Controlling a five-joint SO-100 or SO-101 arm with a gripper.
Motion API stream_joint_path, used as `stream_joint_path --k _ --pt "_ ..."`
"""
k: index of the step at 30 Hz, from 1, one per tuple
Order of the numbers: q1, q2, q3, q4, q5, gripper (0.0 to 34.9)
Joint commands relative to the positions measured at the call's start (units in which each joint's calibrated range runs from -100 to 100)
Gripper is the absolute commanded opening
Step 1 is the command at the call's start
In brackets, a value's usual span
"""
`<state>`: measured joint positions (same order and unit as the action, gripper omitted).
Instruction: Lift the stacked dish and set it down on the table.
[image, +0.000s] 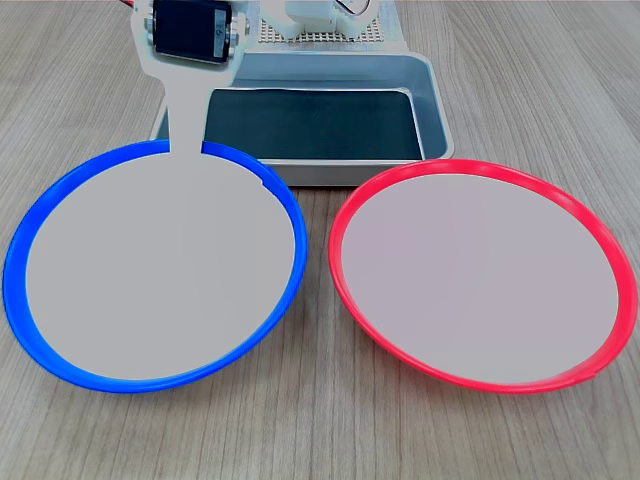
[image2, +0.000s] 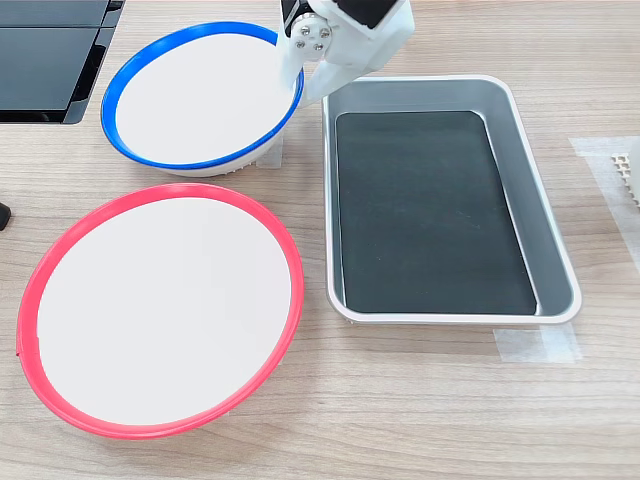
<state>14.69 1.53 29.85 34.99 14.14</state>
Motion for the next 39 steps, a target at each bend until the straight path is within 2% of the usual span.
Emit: stream_joint_path --k 1,9,14,15,19,21,22,25,30,33,39 --pt "1.0 -0.2 0.3 -1.0 0.7 9.9" --pt "2.7 -2.2 2.1 0.2 2.4 9.9" --pt "2.1 -8.7 1.8 10.3 2.6 9.0" --pt "1.2 -12.0 1.2 15.0 2.1 8.8" --pt "-3.5 -22.5 1.0 25.3 -0.4 9.1" --pt "-6.3 -27.2 1.7 26.7 -2.2 7.2" --pt "-8.0 -30.0 2.6 26.5 -3.4 2.6" --pt "-12.7 -38.8 8.0 21.0 -7.3 0.3" --pt "-19.3 -57.4 32.5 -0.1 -11.7 0.0" --pt "-20.0 -68.5 47.2 -8.2 -11.3 0.0" --pt "-17.7 -87.5 66.3 -9.7 -10.9 0.0"
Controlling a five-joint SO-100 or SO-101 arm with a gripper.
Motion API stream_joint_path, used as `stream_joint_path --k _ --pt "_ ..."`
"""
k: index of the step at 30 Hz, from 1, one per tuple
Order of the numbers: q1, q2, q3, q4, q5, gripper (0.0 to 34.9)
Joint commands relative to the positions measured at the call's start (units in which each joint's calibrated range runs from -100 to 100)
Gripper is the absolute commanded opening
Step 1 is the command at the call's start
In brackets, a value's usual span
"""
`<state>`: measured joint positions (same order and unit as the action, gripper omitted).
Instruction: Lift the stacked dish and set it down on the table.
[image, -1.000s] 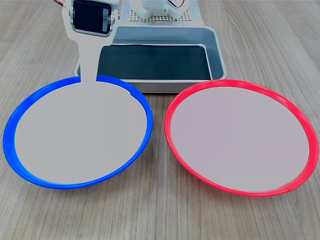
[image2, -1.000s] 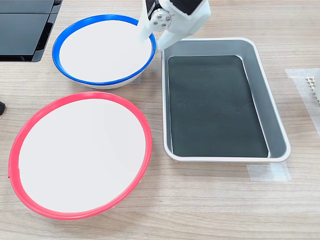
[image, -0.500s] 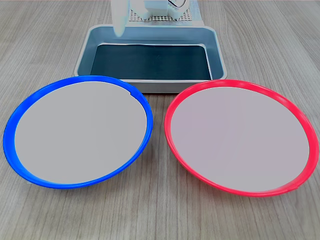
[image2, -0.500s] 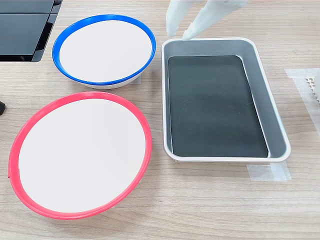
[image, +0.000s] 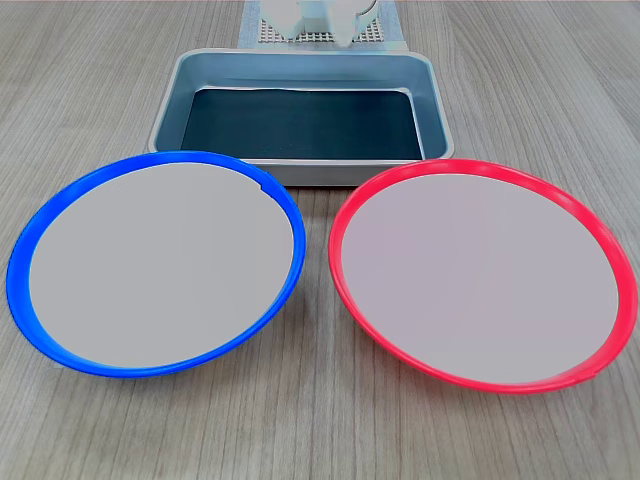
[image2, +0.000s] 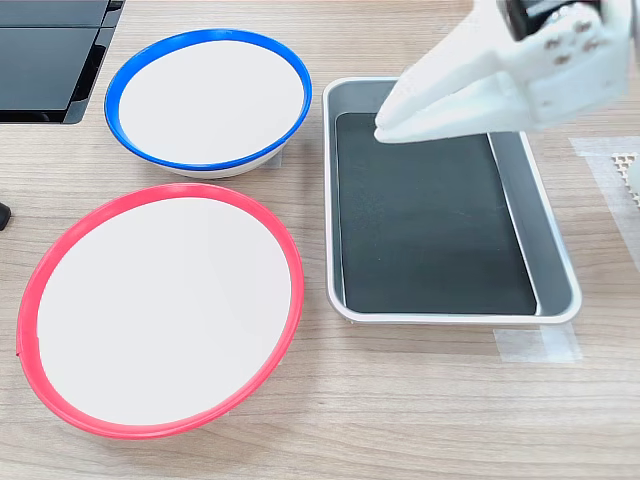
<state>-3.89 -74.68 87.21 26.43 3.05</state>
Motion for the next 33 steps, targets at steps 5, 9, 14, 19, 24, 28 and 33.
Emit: stream_joint_path --k 5,9,14,19,24,28,33 --pt "1.9 -22.1 12.8 8.4 -0.7 0.0" --pt "2.6 -24.3 12.8 16.6 -1.1 0.0" --pt "3.3 -24.4 12.8 20.7 -1.7 0.0" --pt "3.0 -24.4 12.8 20.8 -1.3 0.2" --pt "3.0 -24.4 12.8 20.8 -1.3 0.2" --pt "3.0 -24.4 12.8 20.8 -1.3 0.2" --pt "3.0 -24.4 12.8 20.8 -1.3 0.3"
